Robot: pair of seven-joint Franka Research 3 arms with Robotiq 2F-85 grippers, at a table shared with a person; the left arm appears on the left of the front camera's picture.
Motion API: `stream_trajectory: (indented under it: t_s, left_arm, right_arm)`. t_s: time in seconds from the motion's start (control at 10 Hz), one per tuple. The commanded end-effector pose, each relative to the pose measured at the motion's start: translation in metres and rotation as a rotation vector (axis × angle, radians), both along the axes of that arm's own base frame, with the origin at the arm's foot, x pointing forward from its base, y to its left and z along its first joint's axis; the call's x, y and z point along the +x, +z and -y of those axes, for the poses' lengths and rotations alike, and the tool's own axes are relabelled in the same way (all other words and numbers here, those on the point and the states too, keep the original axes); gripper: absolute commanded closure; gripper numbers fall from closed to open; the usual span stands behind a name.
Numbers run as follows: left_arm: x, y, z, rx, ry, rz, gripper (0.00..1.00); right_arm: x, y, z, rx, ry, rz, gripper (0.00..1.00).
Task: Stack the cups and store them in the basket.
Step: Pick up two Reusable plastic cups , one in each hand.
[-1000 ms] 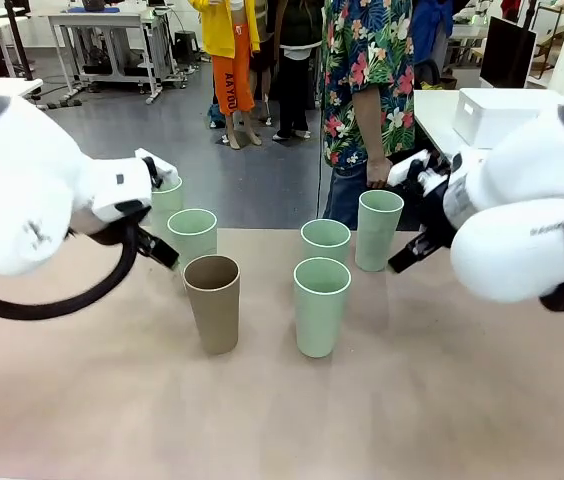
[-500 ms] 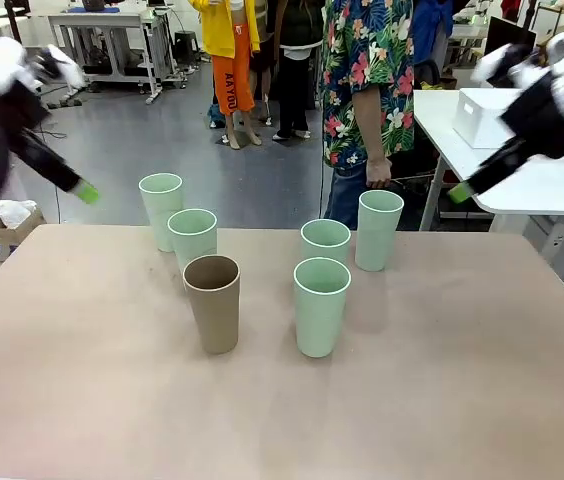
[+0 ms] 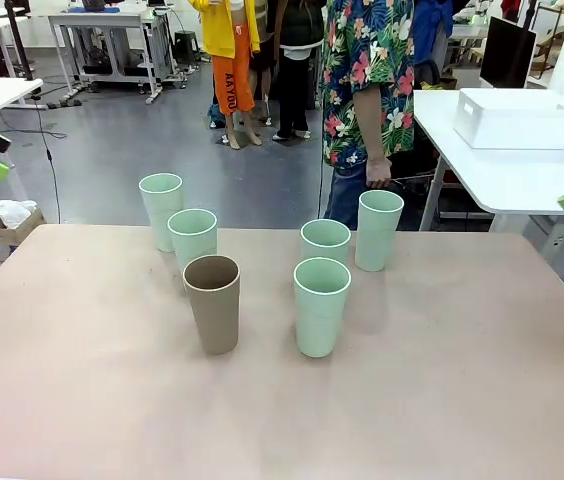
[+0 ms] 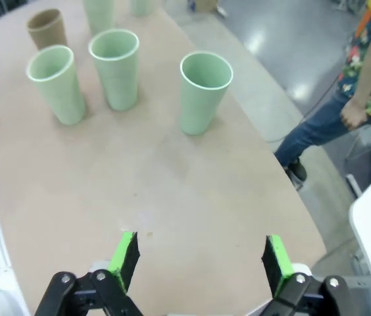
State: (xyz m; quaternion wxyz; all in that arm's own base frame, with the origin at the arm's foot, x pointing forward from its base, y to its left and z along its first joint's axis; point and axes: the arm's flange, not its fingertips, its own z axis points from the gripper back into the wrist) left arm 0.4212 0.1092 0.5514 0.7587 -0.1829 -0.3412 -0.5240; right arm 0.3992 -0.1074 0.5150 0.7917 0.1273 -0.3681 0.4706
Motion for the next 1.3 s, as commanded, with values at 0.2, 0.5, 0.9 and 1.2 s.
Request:
stream_trajectory:
  t_s: [0.2,0.5,0.9,1.2]
  left_arm:
    - [0.014,-0.014,-0.049,-0.102,-0.091,-0.045,0.00]
    - [0.010,-0.012,-0.059,-0.179,-0.121,-0.013,0.00]
    - [0.006,-0.015,-0.061,-0.225,-0.115,0.005,0.00]
    - [0.006,-0.014,-0.055,-0.184,-0.094,-0.028,0.00]
  right_arm:
    - [-0.007,-0.008,0.051,0.212,0.083,0.007,0.00]
    - [-0.017,-0.008,0.061,0.285,0.100,0.038,0.00]
    - [-0.021,-0.011,0.060,0.305,0.087,0.018,0.00]
    - [-0.021,-0.011,0.060,0.305,0.087,0.018,0.00]
